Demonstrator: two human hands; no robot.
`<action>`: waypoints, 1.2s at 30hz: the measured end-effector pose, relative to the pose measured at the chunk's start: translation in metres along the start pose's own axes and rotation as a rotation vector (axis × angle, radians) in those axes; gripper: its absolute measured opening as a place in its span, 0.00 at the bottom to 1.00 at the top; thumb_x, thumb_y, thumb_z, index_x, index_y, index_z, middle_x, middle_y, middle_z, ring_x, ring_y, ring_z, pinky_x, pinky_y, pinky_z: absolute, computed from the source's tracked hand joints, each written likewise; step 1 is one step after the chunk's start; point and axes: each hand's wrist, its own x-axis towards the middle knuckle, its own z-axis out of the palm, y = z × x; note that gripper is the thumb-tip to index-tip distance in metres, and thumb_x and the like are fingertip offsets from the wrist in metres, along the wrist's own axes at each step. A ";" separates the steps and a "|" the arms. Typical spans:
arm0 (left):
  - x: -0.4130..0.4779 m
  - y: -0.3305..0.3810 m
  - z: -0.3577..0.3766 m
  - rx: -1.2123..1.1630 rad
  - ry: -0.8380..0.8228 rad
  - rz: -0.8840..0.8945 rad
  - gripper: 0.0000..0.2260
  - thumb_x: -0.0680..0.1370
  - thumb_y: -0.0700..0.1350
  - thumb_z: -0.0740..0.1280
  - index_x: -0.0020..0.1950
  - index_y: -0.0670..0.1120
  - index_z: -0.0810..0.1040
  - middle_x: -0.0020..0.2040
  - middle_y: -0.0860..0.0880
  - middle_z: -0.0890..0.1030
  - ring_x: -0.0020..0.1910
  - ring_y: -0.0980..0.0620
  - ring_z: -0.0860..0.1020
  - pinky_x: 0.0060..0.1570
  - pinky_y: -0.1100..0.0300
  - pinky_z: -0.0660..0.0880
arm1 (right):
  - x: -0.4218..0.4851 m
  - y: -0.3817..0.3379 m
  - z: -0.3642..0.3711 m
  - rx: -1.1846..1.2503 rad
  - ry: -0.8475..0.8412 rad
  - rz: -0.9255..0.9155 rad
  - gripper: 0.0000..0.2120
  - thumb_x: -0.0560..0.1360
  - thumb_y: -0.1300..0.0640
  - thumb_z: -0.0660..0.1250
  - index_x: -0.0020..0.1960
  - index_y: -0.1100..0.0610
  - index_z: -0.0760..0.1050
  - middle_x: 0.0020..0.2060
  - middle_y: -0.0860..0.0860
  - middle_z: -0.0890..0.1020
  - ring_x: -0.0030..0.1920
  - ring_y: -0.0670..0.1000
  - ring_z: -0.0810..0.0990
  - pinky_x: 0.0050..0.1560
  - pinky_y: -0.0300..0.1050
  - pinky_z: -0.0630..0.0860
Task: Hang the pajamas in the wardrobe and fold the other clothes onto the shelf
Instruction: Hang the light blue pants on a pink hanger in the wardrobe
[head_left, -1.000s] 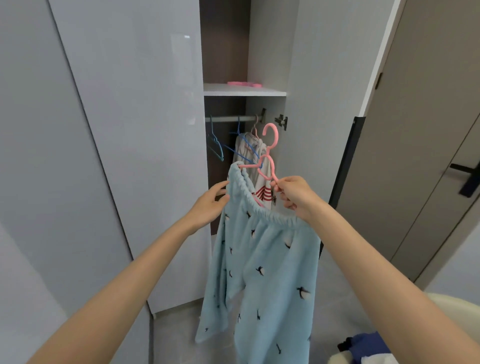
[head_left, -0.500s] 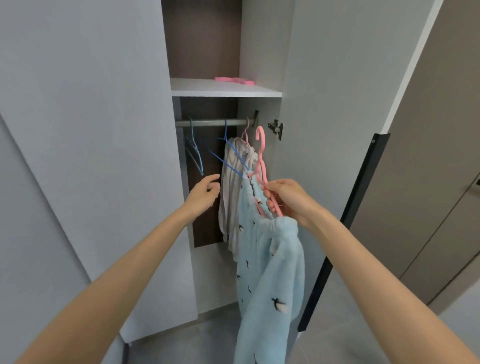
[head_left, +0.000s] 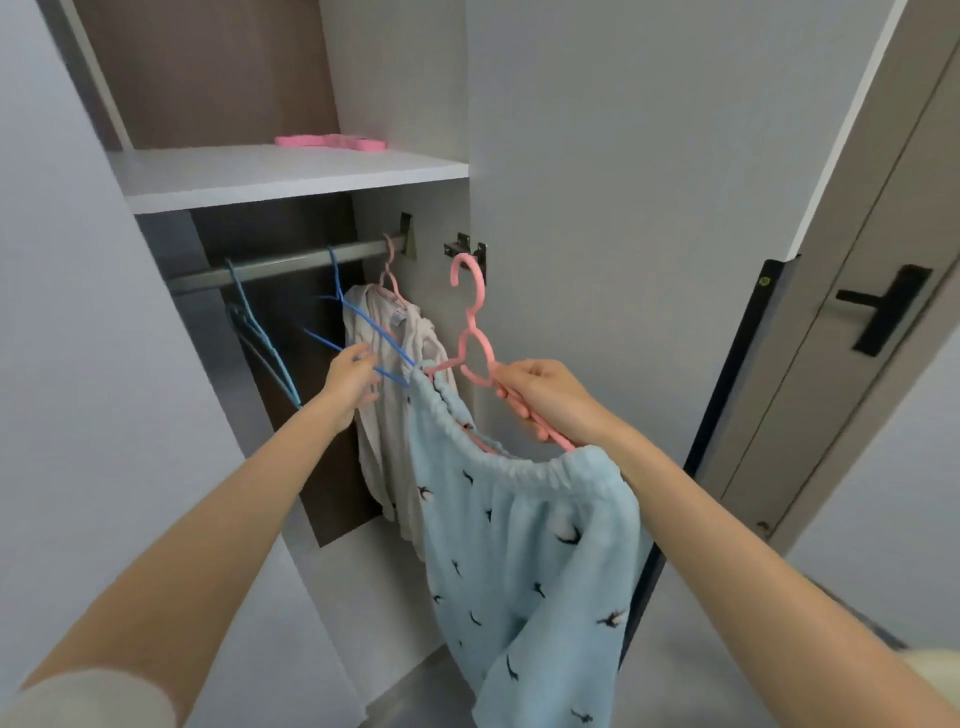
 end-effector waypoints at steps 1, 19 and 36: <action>0.016 0.001 0.004 -0.027 -0.011 -0.027 0.20 0.82 0.41 0.57 0.75 0.47 0.62 0.68 0.46 0.70 0.65 0.47 0.71 0.60 0.52 0.71 | 0.005 0.001 0.000 0.005 0.022 0.008 0.16 0.80 0.54 0.61 0.34 0.57 0.69 0.18 0.47 0.68 0.16 0.46 0.63 0.18 0.34 0.60; 0.143 -0.031 0.058 -0.335 0.032 -0.138 0.06 0.79 0.39 0.61 0.43 0.45 0.74 0.35 0.50 0.71 0.29 0.57 0.68 0.28 0.66 0.67 | 0.033 0.006 0.000 0.101 0.103 0.115 0.17 0.80 0.50 0.62 0.36 0.57 0.69 0.21 0.48 0.66 0.16 0.46 0.61 0.17 0.34 0.58; 0.076 -0.038 -0.035 -0.124 0.435 -0.026 0.14 0.81 0.39 0.51 0.56 0.44 0.75 0.56 0.41 0.76 0.35 0.50 0.71 0.28 0.58 0.72 | 0.058 -0.011 0.040 0.244 -0.086 -0.038 0.19 0.80 0.54 0.61 0.31 0.56 0.68 0.19 0.47 0.66 0.15 0.44 0.60 0.17 0.31 0.57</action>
